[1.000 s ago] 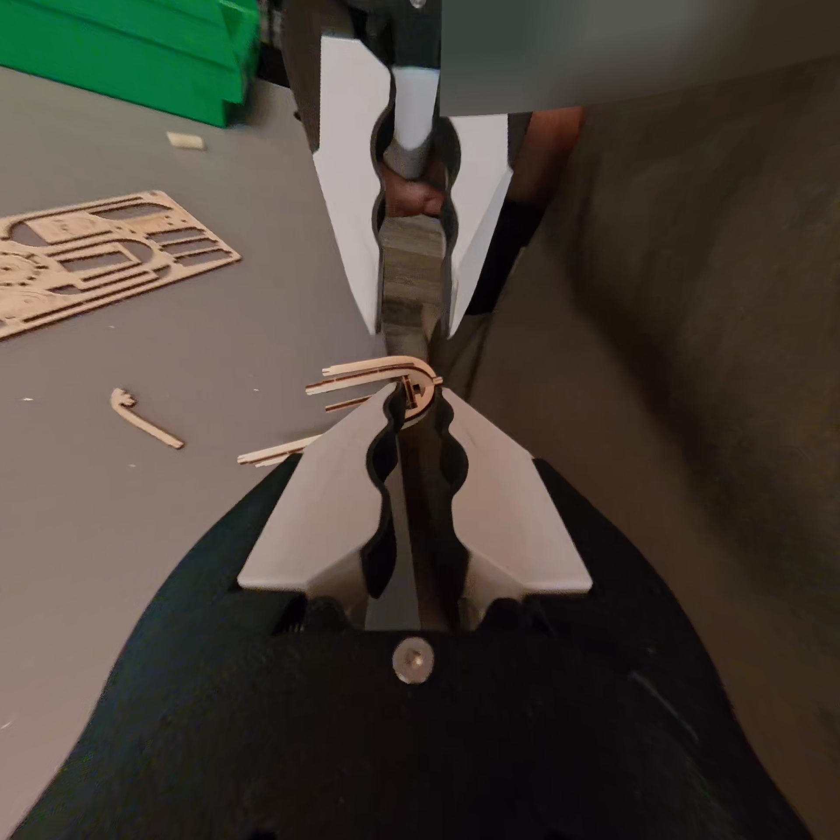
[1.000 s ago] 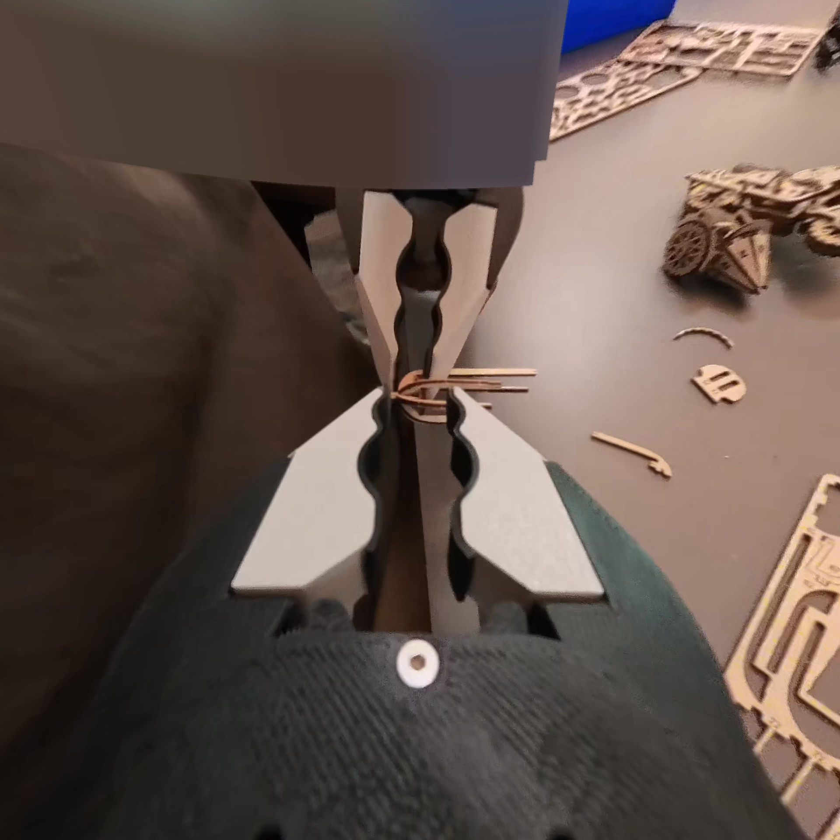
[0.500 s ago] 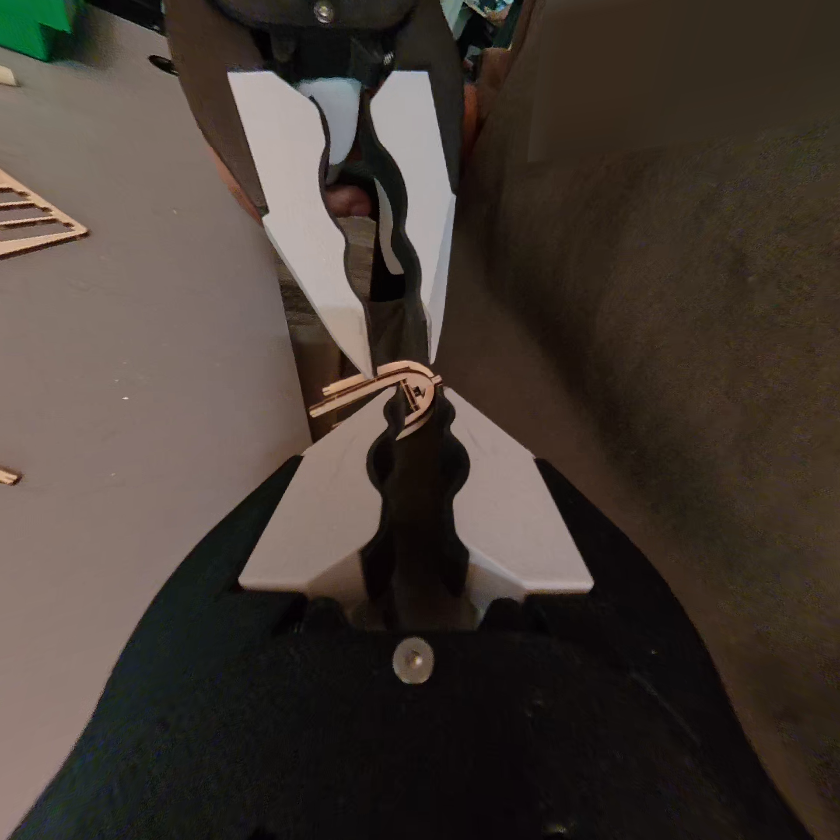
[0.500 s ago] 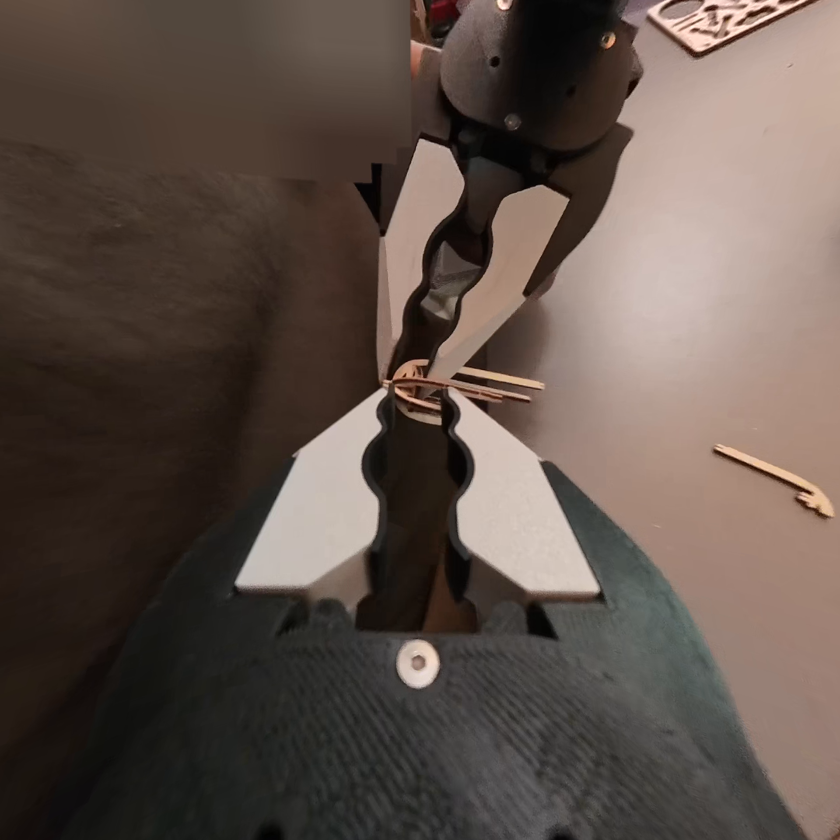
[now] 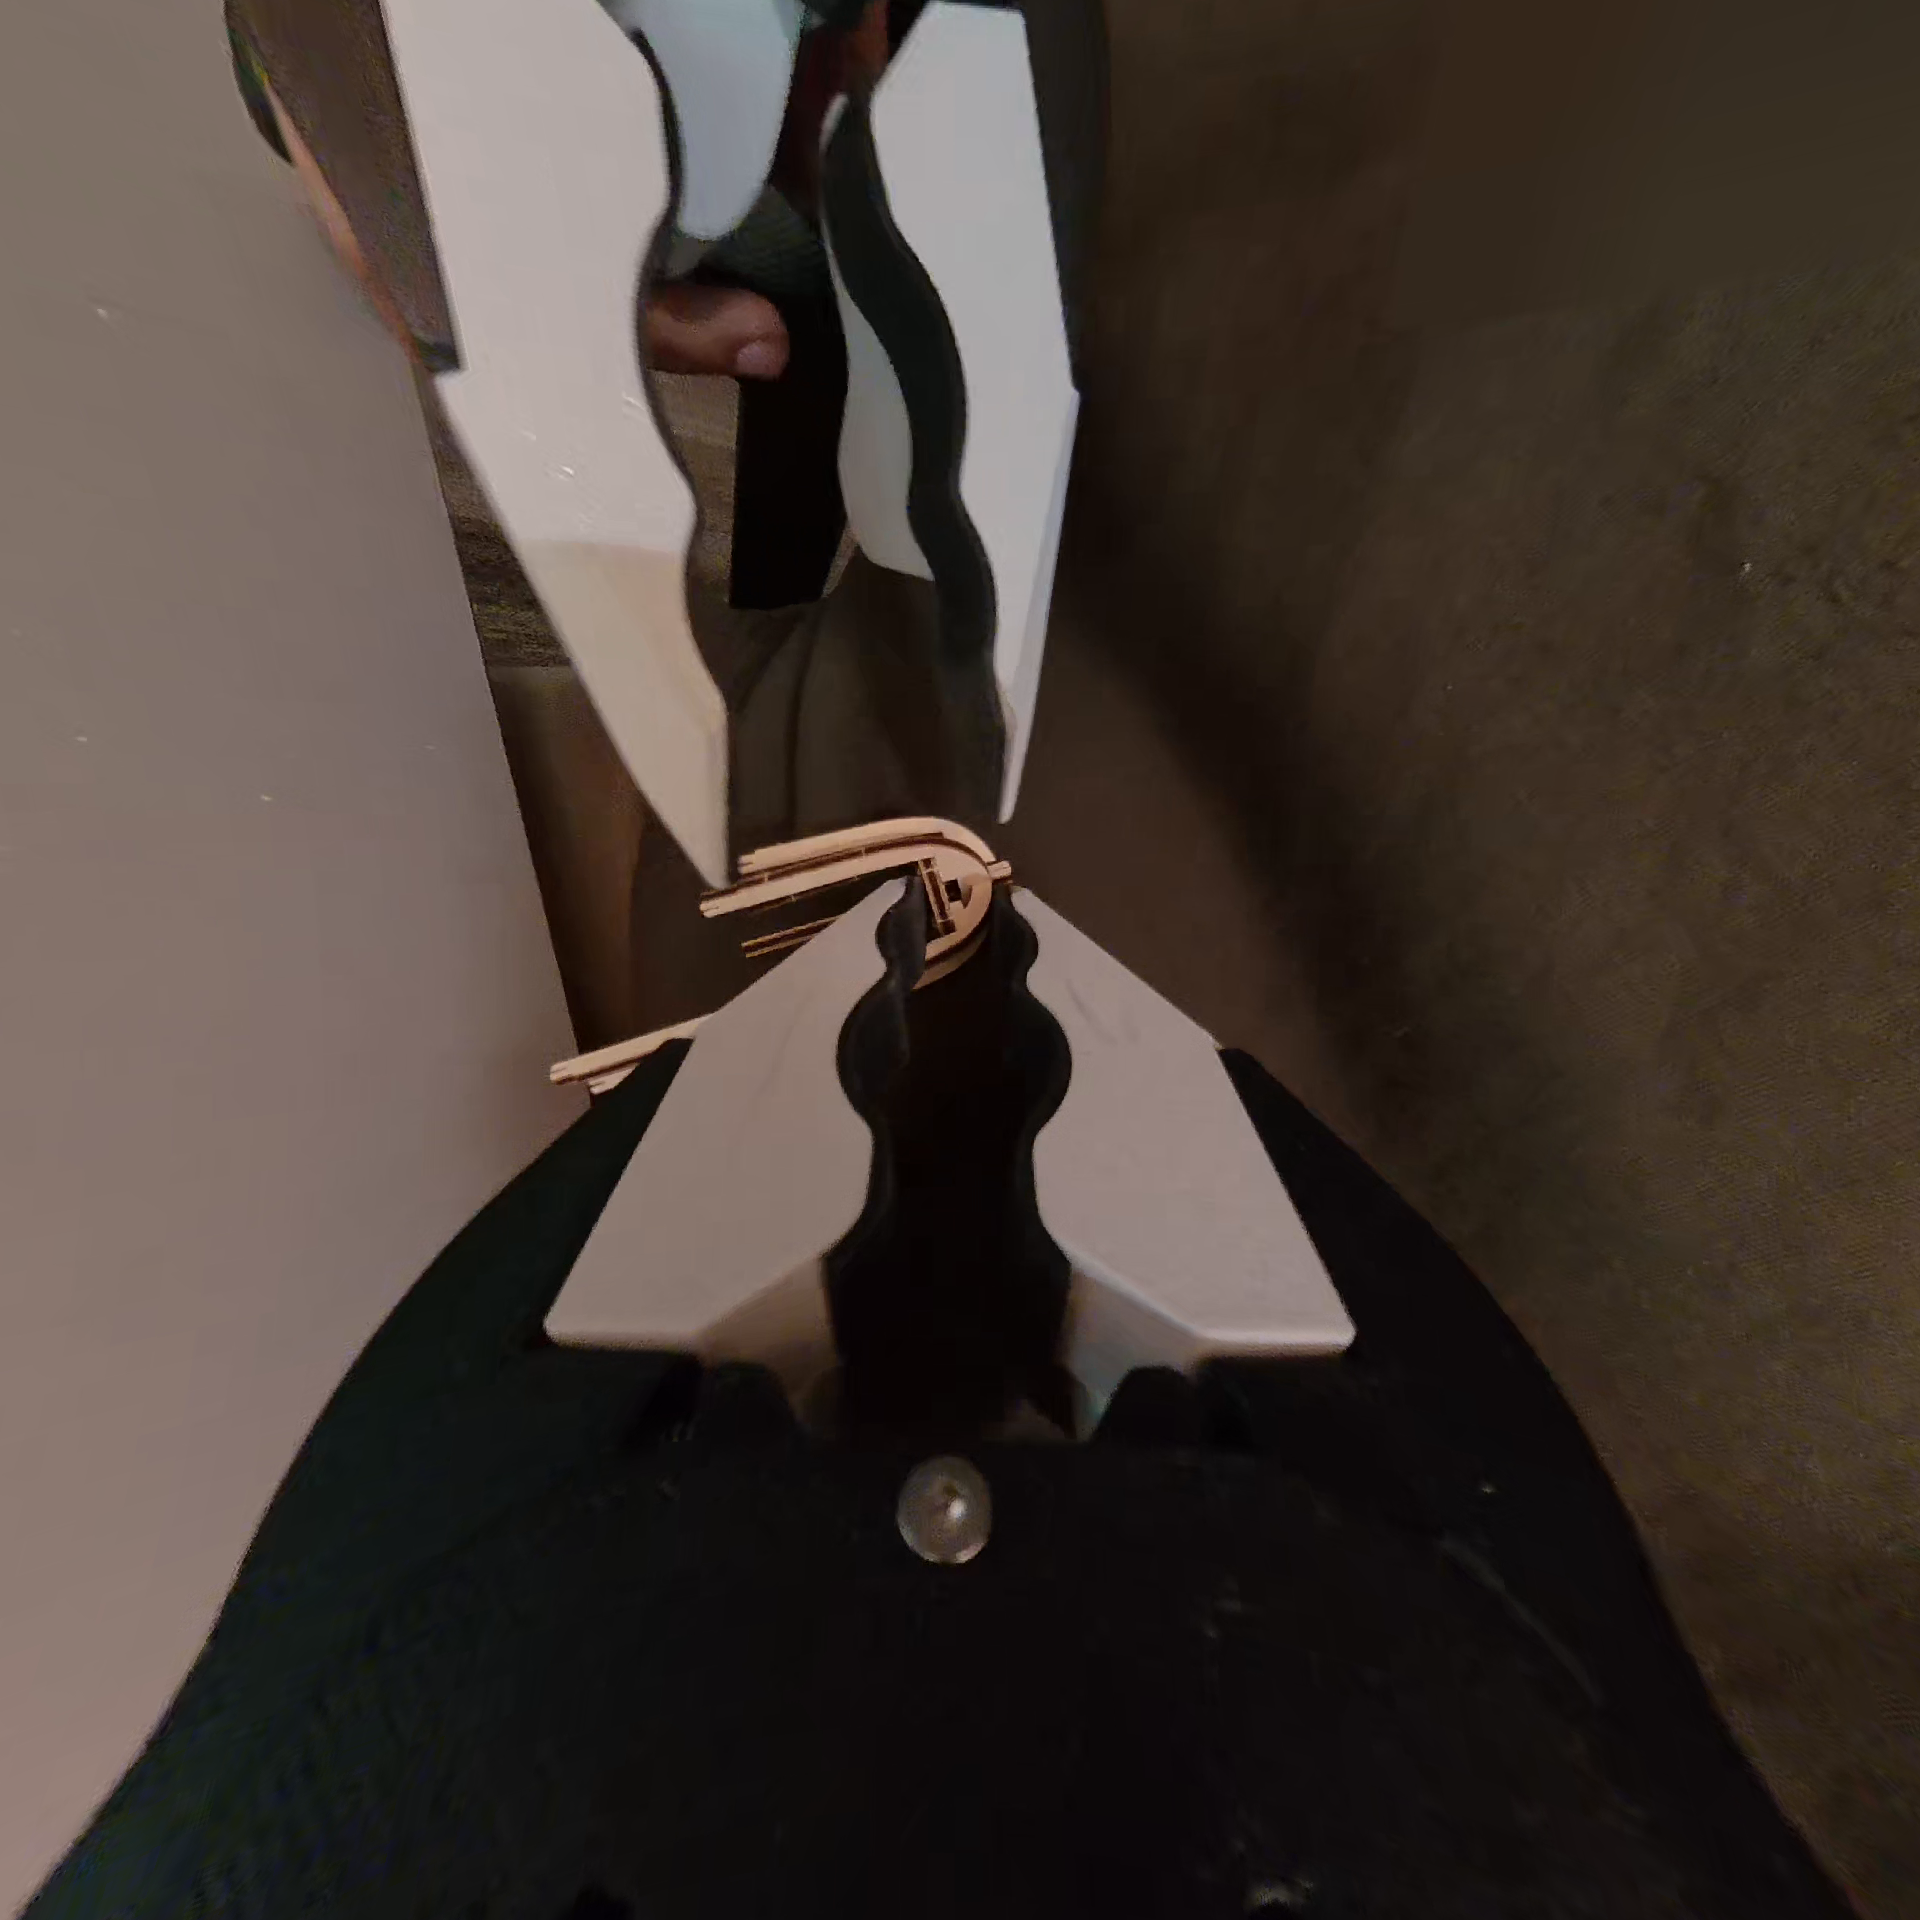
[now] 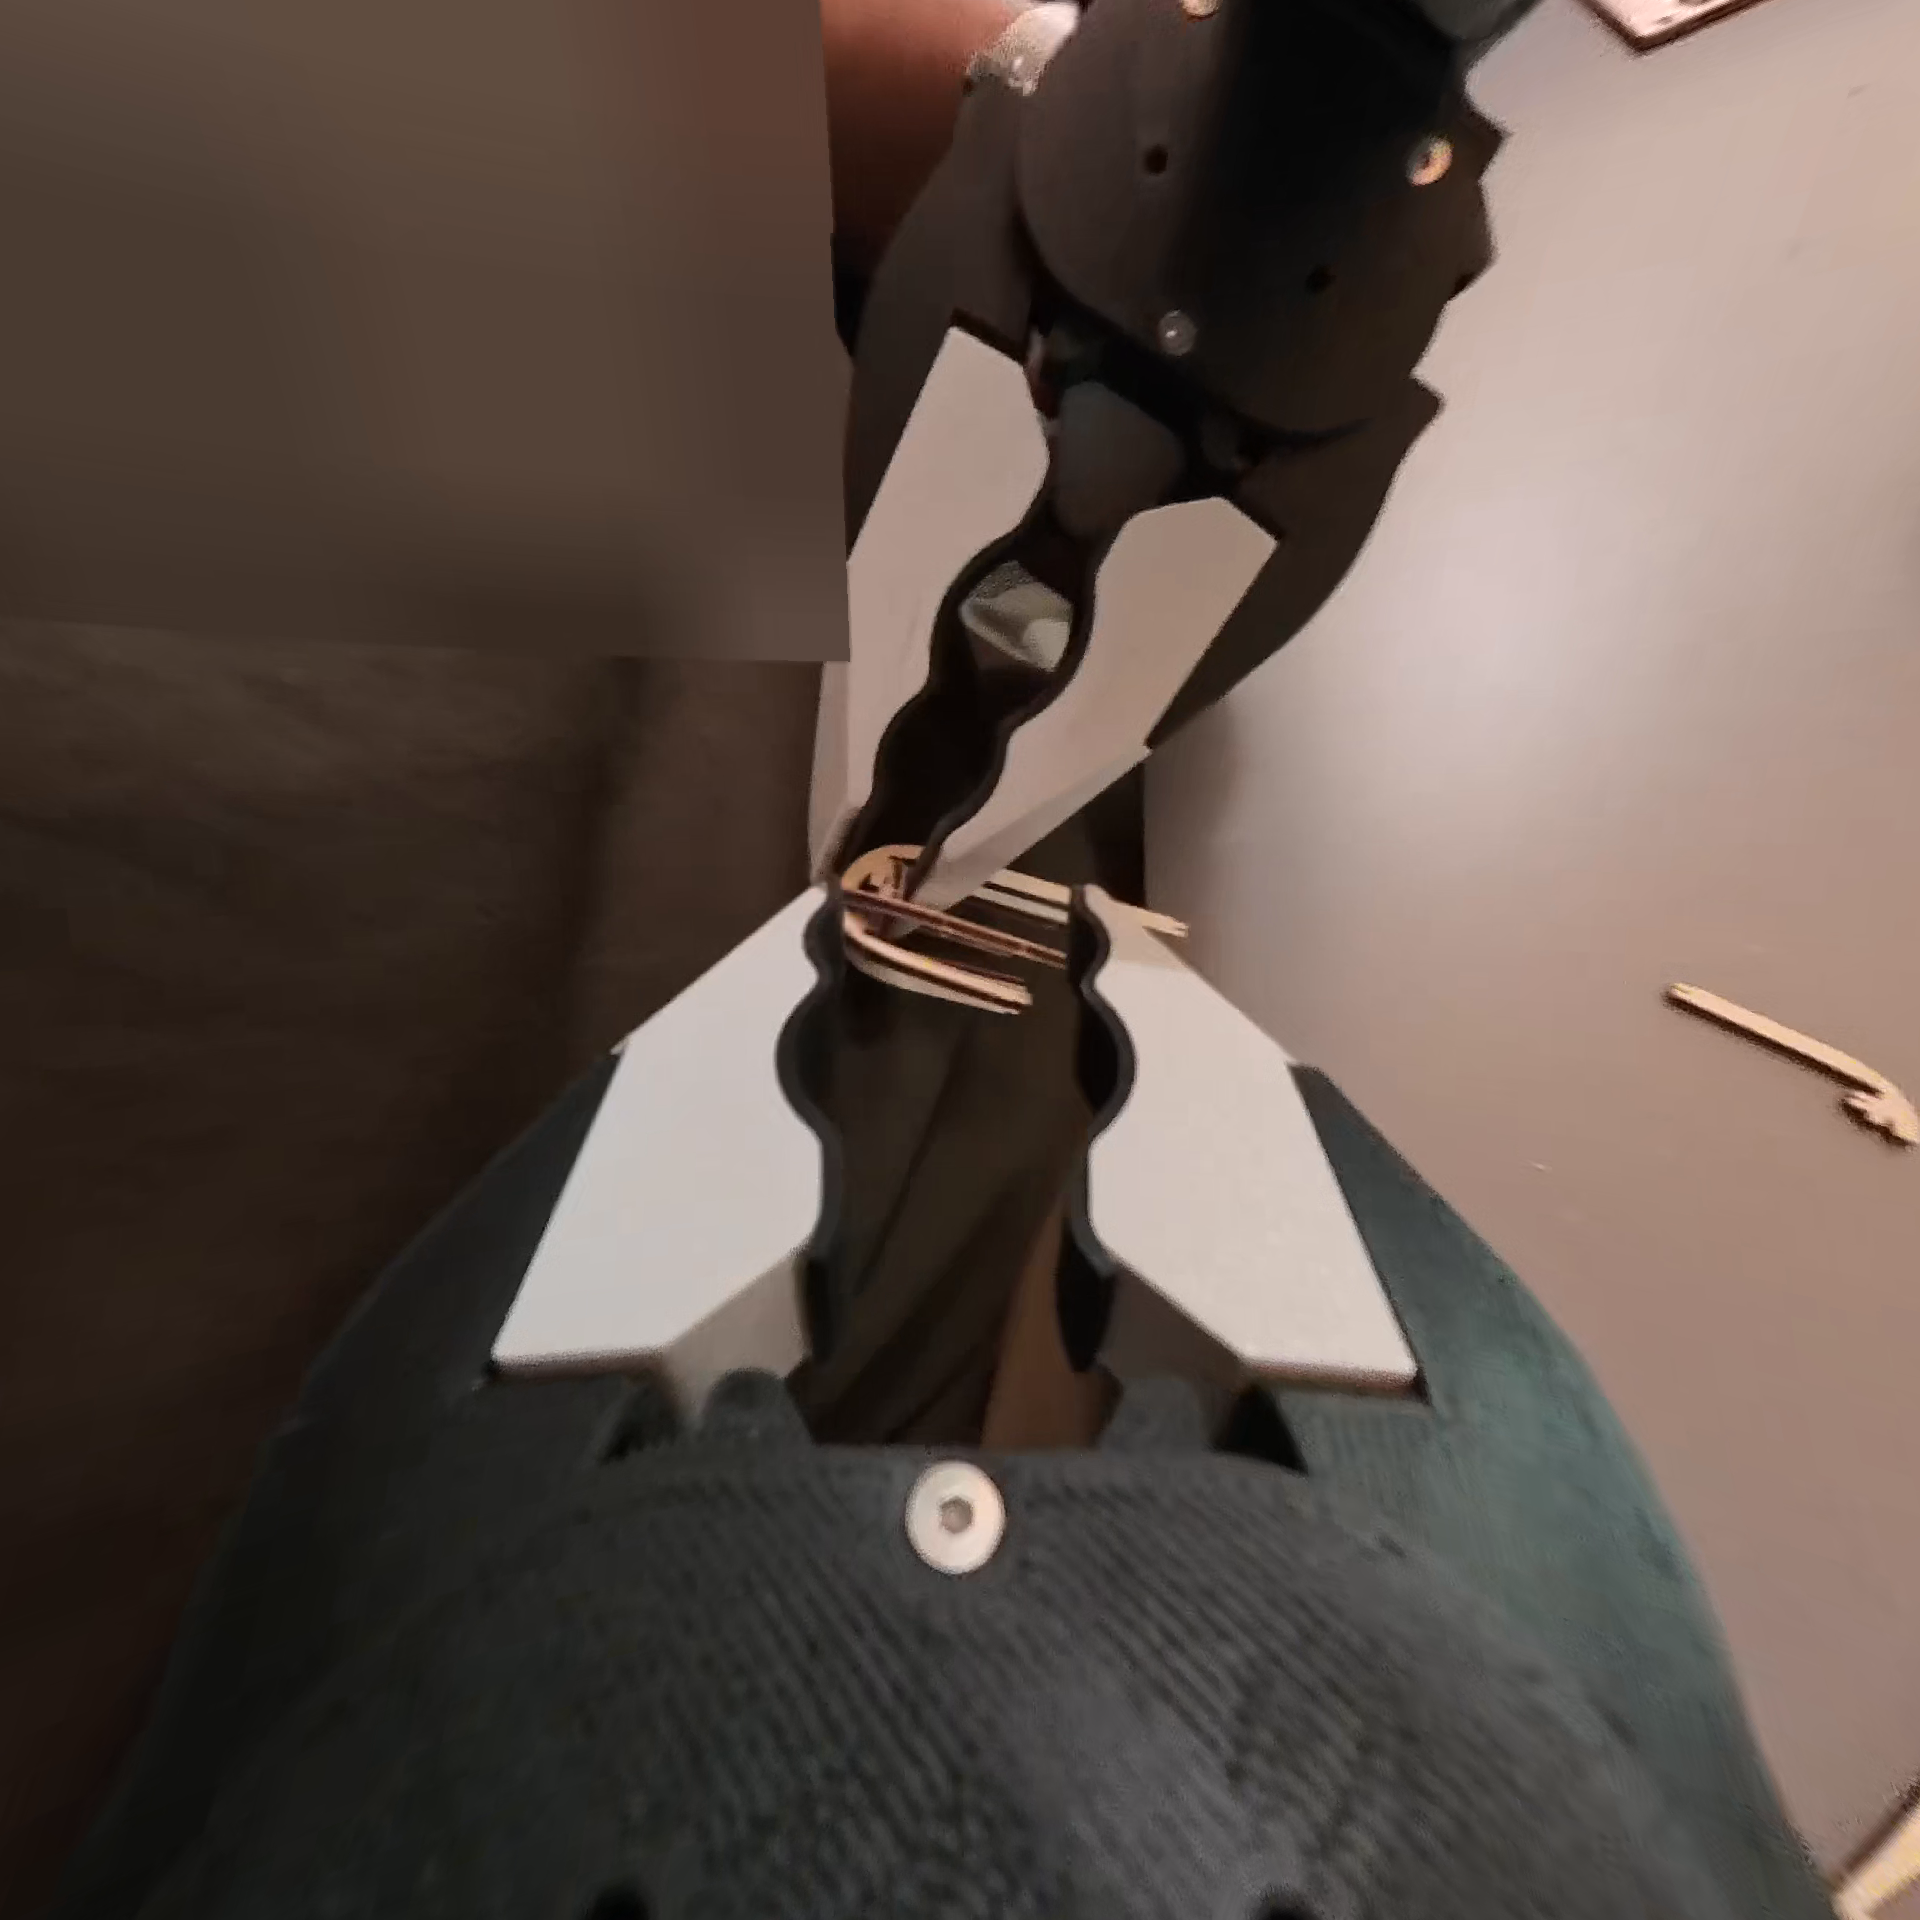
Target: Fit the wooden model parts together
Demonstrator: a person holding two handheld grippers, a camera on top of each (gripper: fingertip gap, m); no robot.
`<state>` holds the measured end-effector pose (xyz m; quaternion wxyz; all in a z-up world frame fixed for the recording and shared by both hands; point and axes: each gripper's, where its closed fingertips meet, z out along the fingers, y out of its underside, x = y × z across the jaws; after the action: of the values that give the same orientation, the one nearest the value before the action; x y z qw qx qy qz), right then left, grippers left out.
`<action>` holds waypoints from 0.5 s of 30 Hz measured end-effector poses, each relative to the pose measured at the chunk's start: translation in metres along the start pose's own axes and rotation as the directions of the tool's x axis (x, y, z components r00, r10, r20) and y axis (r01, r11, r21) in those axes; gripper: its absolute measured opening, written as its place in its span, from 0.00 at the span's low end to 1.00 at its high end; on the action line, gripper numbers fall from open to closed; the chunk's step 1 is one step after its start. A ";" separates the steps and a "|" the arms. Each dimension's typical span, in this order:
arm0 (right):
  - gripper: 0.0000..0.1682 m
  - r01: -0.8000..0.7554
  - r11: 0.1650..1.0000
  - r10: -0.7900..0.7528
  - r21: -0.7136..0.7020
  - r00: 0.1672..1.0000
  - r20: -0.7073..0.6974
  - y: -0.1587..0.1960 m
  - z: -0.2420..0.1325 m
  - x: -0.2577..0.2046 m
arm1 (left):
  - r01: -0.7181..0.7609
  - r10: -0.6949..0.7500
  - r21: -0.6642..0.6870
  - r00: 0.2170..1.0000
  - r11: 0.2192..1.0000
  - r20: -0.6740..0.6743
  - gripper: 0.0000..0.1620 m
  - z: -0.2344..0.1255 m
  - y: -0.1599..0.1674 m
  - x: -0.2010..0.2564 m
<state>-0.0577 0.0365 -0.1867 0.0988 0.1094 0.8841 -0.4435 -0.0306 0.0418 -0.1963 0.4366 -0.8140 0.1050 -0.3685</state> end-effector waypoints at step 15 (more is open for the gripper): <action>0.25 -0.100 0.991 0.107 -0.086 0.990 0.089 0.013 0.011 -0.007 | -0.002 0.002 -0.029 1.000 1.000 0.008 0.06 0.003 0.003 0.002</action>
<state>-0.0462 0.0349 -0.2009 0.1675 0.1301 0.8888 -0.4063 -0.0265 0.0411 -0.1985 0.4257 -0.8215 0.1093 -0.3631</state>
